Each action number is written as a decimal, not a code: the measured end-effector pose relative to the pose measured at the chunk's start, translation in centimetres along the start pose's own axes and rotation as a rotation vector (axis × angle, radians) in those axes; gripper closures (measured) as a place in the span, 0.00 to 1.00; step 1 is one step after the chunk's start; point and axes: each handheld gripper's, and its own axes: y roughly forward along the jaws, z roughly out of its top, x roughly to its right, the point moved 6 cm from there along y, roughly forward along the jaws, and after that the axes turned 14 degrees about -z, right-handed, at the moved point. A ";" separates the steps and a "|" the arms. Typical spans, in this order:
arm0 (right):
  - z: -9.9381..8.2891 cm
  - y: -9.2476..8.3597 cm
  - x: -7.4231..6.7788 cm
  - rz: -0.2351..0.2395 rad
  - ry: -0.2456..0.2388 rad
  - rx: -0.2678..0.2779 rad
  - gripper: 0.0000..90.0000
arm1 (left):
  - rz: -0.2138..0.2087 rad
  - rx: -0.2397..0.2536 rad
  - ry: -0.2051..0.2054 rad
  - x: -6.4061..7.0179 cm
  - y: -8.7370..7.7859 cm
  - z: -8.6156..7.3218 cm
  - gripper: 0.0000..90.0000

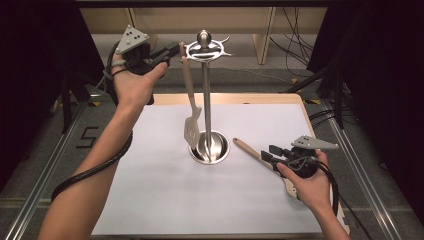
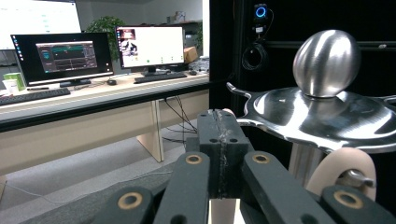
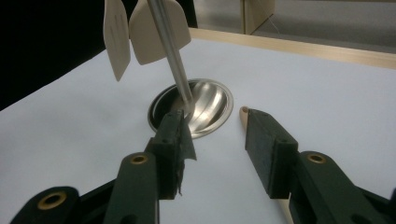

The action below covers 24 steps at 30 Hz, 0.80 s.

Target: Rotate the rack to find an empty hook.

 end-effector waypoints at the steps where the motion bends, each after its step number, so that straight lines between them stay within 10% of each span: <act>1: 0.0 0.0 0.1 -0.002 -0.002 0.003 0.65 | -0.001 0.001 -0.001 0.0 0.1 0.0 0.99; 16: -0.1 0.2 0.3 -0.012 -0.017 0.006 0.65 | 0.004 0.021 -0.003 -0.2 0.0 -0.2 0.98; 24: -0.2 -0.2 0.3 -0.023 0.017 -0.019 0.65 | 0.033 0.084 -0.019 -0.1 -3.7 -0.9 0.70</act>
